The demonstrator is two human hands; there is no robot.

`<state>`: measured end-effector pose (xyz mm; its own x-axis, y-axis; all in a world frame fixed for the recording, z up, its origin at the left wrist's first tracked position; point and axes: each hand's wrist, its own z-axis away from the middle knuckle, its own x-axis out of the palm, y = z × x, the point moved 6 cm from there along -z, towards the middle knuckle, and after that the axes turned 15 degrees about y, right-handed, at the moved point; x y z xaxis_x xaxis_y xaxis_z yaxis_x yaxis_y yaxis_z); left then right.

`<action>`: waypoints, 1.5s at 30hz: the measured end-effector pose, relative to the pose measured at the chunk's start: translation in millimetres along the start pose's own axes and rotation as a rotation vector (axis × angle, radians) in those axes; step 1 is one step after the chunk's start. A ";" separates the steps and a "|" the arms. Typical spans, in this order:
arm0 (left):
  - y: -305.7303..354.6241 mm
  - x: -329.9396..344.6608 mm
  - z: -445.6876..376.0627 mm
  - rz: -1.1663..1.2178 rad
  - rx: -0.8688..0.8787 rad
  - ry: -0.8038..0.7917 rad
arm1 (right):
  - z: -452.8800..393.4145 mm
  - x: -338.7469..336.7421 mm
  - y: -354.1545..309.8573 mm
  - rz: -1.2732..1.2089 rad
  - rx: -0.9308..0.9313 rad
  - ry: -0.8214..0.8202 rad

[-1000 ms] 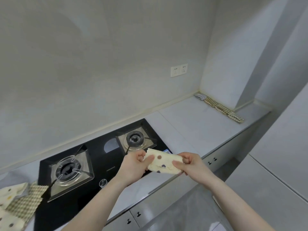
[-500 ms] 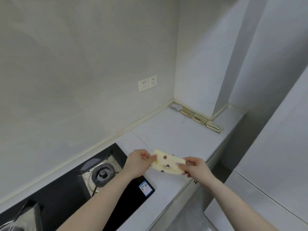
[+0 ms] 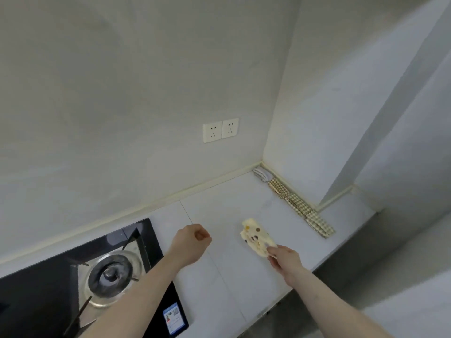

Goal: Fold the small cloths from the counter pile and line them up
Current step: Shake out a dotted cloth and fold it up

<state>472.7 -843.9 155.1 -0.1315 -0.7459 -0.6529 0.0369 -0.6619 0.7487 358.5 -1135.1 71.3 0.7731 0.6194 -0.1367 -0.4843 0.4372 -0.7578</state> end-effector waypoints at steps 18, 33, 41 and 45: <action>-68.0 110.5 -80.9 -0.422 -0.283 -0.182 | -203.0 72.0 -53.0 0.020 0.209 0.074; -117.9 140.5 -79.3 -0.764 -0.259 -0.358 | -312.8 159.6 -121.1 0.215 0.138 0.033; -118.5 147.8 -71.8 -0.753 -0.269 -0.360 | -356.3 199.1 -149.7 0.187 0.098 0.045; -122.8 151.4 -69.5 -0.713 -0.279 -0.361 | -391.0 206.1 -144.3 0.118 0.161 0.116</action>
<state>517.1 -880.7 -43.7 -0.5225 -0.1045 -0.8462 0.0617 -0.9945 0.0847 747.8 -1325.6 -97.1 0.7444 0.5973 -0.2984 -0.6265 0.4702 -0.6216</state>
